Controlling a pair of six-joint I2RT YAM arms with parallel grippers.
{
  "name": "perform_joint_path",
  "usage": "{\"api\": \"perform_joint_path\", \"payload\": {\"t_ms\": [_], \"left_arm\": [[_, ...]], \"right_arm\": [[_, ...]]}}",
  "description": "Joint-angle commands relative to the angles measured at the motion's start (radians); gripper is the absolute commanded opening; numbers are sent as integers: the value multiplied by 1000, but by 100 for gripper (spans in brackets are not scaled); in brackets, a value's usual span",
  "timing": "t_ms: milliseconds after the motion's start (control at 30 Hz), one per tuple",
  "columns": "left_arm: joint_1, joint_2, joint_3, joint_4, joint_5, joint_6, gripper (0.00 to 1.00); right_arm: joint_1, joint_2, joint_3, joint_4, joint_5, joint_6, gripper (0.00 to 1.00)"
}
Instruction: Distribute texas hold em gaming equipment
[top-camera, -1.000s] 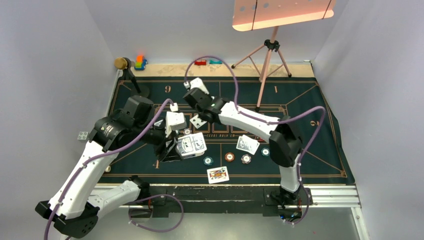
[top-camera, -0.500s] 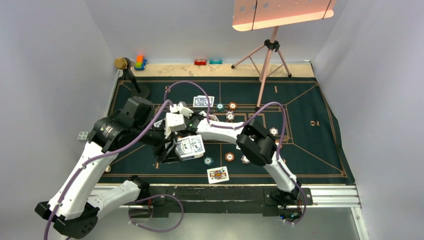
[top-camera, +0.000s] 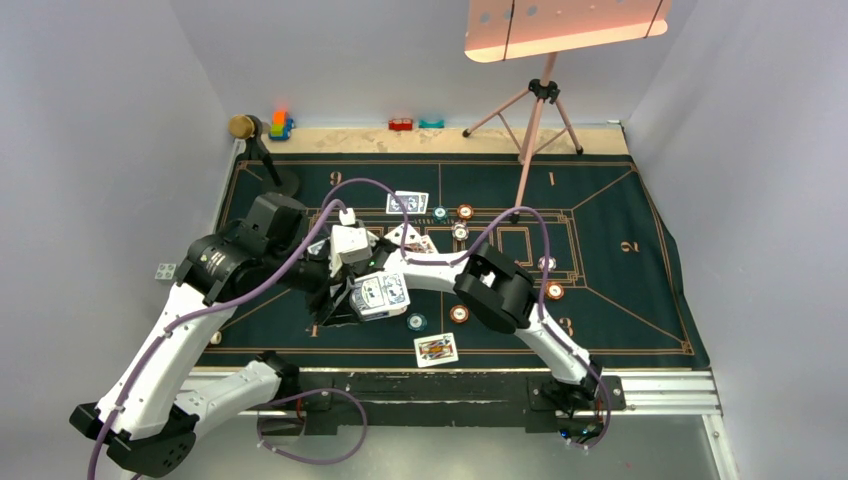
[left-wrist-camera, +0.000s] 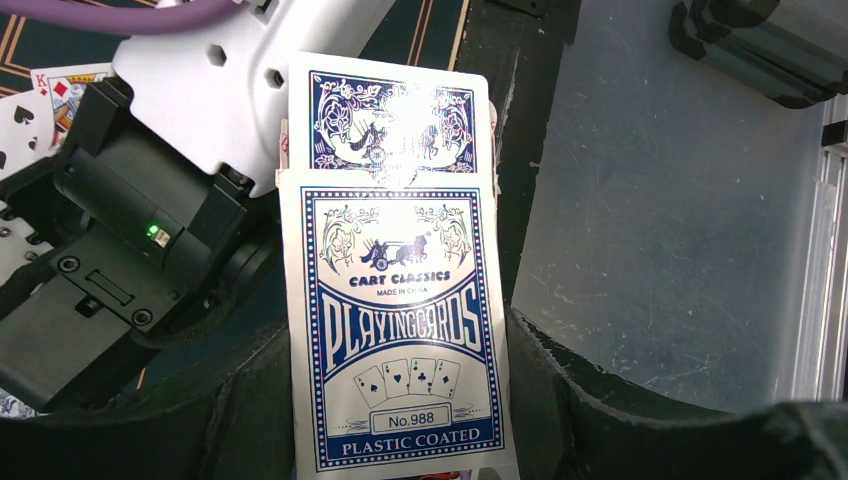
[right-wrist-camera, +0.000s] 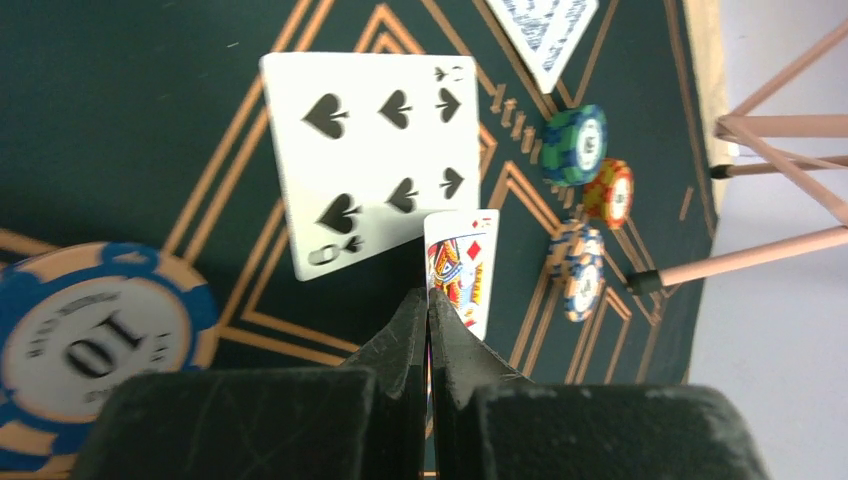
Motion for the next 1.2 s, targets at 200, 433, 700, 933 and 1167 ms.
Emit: {"api": "perform_joint_path", "payload": {"t_ms": [200, 433, 700, 933, 1167], "left_arm": [[6, -1, 45, 21, 38, -3, 0], [7, -4, 43, 18, 35, -4, 0], [6, -4, 44, 21, 37, -6, 0], [7, -4, 48, 22, 38, -5, 0], [7, 2, 44, 29, 36, -5, 0]], "right_arm": [[11, -7, 31, 25, -189, 118, 26], [6, -14, 43, 24, -268, 142, 58], [-58, -124, -4, 35, -489, 223, 61], [-207, -368, -186, 128, -775, 311, 59], [-337, -625, -349, 146, -946, 392, 66]]}}
